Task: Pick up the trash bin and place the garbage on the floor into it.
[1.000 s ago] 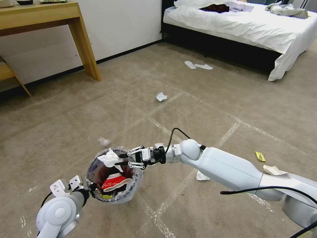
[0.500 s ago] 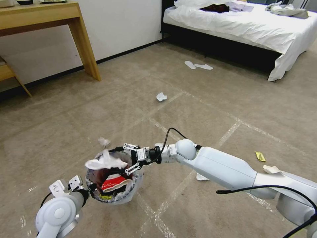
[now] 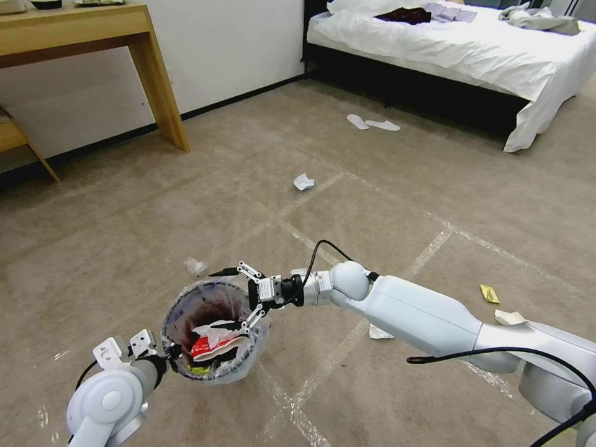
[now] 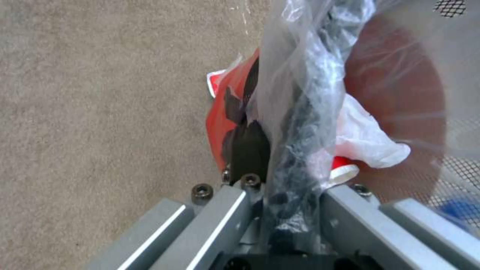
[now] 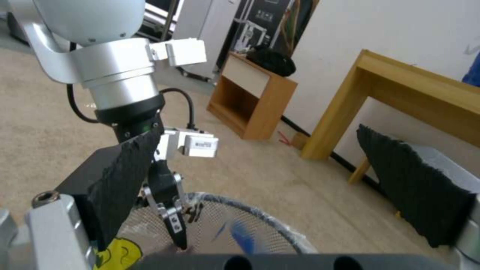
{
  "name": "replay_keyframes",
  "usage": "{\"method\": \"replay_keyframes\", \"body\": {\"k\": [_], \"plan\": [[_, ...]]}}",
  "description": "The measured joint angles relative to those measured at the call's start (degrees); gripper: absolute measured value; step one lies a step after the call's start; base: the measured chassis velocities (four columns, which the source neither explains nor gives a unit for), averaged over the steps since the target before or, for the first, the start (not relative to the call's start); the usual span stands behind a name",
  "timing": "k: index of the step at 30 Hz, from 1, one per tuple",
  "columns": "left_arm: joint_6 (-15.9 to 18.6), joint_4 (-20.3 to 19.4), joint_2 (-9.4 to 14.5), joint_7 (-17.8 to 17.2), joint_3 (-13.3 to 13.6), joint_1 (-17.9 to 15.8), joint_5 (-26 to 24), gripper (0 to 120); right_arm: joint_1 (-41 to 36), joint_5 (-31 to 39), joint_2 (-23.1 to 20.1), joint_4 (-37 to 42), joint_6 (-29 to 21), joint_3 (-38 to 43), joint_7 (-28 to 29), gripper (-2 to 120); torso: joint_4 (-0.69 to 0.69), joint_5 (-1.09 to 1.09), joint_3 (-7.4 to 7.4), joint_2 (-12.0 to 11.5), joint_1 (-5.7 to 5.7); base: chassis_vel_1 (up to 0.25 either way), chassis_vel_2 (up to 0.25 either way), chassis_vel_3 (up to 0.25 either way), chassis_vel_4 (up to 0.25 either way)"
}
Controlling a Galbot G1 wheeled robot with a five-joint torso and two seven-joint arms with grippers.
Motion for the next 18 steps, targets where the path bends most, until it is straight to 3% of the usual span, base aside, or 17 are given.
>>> {"method": "replay_keyframes", "body": {"k": [5,11,16,18], "plan": [[0.0,0.0,0.1,-0.2,0.0,0.0,-0.2,0,-0.4,0.3,0.0,0.0,0.3,0.6,0.1,100,0.0,0.0,0.0,0.0,0.0,0.0,0.0,0.0,0.0],[0.2,-0.1,0.2,-0.8,-0.4,-0.1,-1.1,0,-2.3,1.3,-0.7,1.7,-0.2,8.8,2.2,100,0.01,0.0,0.0,0.0,0.0,0.0,0.0,0.0,0.0],[0.1,-0.3,0.3,-1.0,-0.8,0.1,-1.1,0,-5.8,2.4,-3.4,4.1,-1.2,15.6,6.7,100,0.0,0.01,0.0,0.0,0.0,0.0,0.0,0.0,0.0],[0.1,-0.5,0.3,-1.0,-1.3,0.5,-1.1,0,-10.4,2.4,-6.0,6.6,-2.9,21.9,11.5,100,-0.02,0.01,-0.01,0.0,0.0,0.0,0.0,0.0,0.0]]}}
